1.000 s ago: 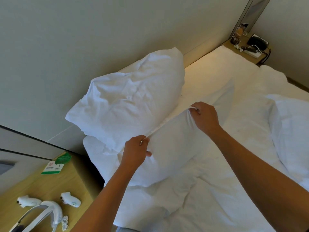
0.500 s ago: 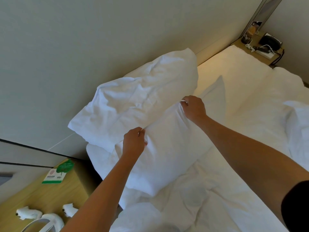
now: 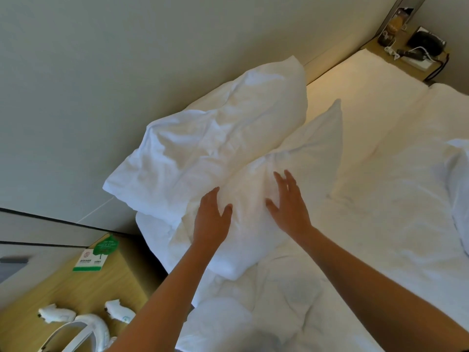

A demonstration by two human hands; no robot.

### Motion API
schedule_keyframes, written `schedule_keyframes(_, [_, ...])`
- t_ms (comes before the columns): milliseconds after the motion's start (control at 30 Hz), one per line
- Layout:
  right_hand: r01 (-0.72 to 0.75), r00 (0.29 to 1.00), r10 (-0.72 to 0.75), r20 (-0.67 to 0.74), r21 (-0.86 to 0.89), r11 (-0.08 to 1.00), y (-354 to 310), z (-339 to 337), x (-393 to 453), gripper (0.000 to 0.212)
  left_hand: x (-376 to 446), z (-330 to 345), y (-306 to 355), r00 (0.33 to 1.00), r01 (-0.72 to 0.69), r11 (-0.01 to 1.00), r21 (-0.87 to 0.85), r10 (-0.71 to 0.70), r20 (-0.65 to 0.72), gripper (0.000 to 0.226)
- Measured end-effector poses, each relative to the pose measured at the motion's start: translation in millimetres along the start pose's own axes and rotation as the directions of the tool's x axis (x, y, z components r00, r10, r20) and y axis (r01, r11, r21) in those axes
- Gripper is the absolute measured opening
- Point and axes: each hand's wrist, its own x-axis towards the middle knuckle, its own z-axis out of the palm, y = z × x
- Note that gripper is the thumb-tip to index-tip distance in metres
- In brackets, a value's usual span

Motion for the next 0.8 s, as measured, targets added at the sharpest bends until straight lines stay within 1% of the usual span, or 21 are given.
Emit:
schedule_keyframes(33, [-0.015,0.999,0.014,0.034,0.013,1.0,1,8,-16,0.082,-9,2,-3,1.0,-0.024,0.999,0.045,0.024,0.018,0.068])
schedule_keyframes(100, [-0.035,0.995,0.033,0.099,0.014,0.999,0,23,-44,0.08,-28,7,-10,0.996,-0.064,0.989,0.133,0.056,0.065,0.076])
schedule_keyframes(167, [-0.043,0.988,0.04,0.152,0.014,0.999,-3,32,-62,0.079,-46,12,-20,0.988,-0.114,0.964,0.24,0.085,0.127,0.074])
schedule_keyframes(233, [-0.047,0.981,0.043,0.187,0.018,0.999,-8,35,-73,0.078,-60,13,-30,0.976,-0.167,0.917,0.362,0.103,0.19,0.07])
schedule_keyframes(300, [-0.062,0.973,0.056,0.223,0.022,0.998,-14,35,-81,0.078,-69,9,-39,0.965,-0.208,0.873,0.44,0.11,0.237,0.067])
schedule_keyframes(467, [-0.133,0.948,0.121,0.296,0.02,0.991,-32,29,-90,0.076,-79,-5,-57,0.949,-0.269,0.844,0.464,0.15,0.277,0.064])
schedule_keyframes(700, [-0.264,0.919,0.251,0.303,0.004,0.964,-59,31,-99,0.075,-70,-28,-80,0.91,-0.36,0.819,0.447,0.201,0.363,0.063])
schedule_keyframes(800, [-0.327,0.904,0.302,0.303,0.036,0.944,-68,31,-112,0.074,-65,-37,-87,0.891,-0.4,0.8,0.447,0.226,0.393,0.062])
